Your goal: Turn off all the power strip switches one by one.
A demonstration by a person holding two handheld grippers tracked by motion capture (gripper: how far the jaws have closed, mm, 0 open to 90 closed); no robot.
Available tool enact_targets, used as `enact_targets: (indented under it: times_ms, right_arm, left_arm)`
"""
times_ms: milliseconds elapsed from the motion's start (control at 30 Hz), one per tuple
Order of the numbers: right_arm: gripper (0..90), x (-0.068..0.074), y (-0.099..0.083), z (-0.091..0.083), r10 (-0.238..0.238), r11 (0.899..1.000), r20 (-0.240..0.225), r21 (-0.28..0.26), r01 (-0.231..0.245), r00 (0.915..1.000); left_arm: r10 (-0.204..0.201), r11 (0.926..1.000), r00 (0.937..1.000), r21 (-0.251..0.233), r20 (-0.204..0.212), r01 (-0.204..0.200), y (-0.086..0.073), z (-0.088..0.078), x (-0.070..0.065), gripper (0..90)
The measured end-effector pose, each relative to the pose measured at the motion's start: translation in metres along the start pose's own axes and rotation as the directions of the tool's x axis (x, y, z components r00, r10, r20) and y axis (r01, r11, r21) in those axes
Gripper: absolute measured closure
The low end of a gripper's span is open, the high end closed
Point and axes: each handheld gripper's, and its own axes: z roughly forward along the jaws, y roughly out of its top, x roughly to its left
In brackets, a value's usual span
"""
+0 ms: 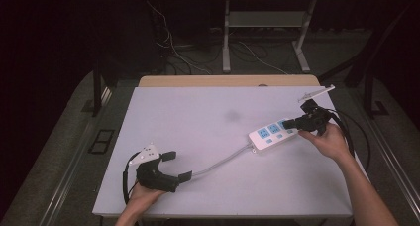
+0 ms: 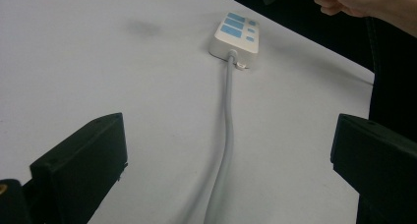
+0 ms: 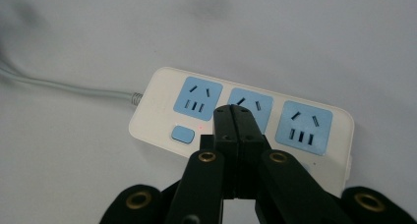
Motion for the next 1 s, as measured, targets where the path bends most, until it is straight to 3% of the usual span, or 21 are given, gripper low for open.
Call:
enact_targets:
  times_ms: [1000]
  right_arm:
    - [90.0, -0.006, -0.008, 0.026, 0.016, 1.0, -0.005, 0.021, -0.016, 0.9999]
  left_arm:
    - [0.004, 1.0, 1.0, 0.002, 0.001, -0.004, 0.0, 0.0, 0.0, 0.0]
